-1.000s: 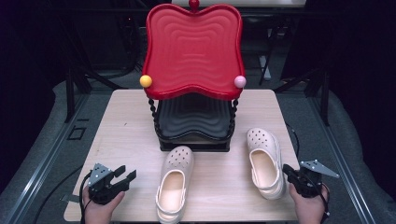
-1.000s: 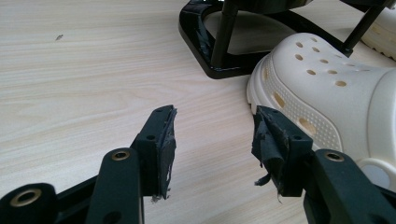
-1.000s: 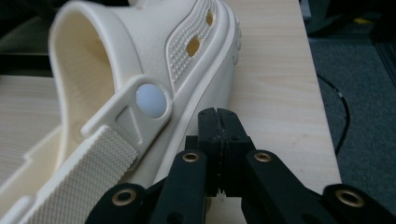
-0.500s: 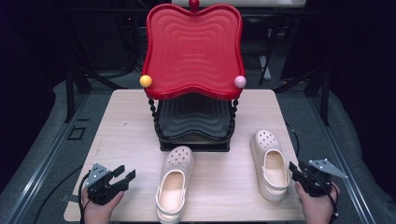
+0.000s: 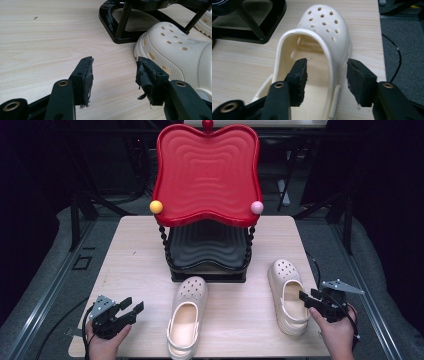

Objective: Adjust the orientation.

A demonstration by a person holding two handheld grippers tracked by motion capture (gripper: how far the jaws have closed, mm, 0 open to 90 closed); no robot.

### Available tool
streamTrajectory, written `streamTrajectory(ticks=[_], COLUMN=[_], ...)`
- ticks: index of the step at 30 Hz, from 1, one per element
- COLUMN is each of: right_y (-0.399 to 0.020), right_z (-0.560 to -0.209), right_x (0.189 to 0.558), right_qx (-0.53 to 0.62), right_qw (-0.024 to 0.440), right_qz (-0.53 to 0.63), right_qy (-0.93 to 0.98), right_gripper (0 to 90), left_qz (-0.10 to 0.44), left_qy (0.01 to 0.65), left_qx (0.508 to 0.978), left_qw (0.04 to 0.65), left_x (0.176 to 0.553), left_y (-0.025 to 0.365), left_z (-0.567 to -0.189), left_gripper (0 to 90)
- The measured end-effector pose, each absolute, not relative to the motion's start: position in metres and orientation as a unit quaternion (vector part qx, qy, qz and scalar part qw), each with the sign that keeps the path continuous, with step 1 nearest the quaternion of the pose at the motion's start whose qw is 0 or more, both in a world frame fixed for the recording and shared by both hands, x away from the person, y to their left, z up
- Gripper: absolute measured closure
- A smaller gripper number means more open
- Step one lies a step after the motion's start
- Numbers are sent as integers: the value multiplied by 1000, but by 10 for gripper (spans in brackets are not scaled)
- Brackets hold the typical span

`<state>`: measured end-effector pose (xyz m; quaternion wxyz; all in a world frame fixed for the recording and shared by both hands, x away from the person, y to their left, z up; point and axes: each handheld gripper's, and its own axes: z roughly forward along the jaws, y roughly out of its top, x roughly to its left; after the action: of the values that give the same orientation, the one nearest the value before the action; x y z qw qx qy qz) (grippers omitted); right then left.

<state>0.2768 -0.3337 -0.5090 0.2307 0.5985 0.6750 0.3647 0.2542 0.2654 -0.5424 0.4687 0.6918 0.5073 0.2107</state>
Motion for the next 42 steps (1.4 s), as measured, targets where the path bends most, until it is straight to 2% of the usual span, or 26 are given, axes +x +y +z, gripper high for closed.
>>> streamTrajectory(ticks=[3,5,8,10,18,31,42], right_y=[-329,-325,-321,-319,-315,-310,-298], right_z=[-507,-505,-500,-500,-500,-500,-491], right_x=[281,285,289,292,306,303,278], right_qx=[586,574,560,561,563,543,529], right_qw=[227,235,253,253,258,281,275], right_qz=[361,357,300,292,261,240,257], right_qy=[689,699,729,732,740,754,760], right_gripper=[508,572,620,635,788,842,843], left_qz=[211,211,211,210,210,208,207], left_qy=[507,508,510,510,512,515,514], left_qx=[691,691,687,688,686,685,687], left_qw=[470,469,473,472,473,471,471], left_x=[254,254,254,254,255,255,255], left_y=[266,267,267,268,267,268,268], left_z=[-543,-542,-543,-542,-543,-544,-544], left_gripper=[477,477,477,476,473,471,471])
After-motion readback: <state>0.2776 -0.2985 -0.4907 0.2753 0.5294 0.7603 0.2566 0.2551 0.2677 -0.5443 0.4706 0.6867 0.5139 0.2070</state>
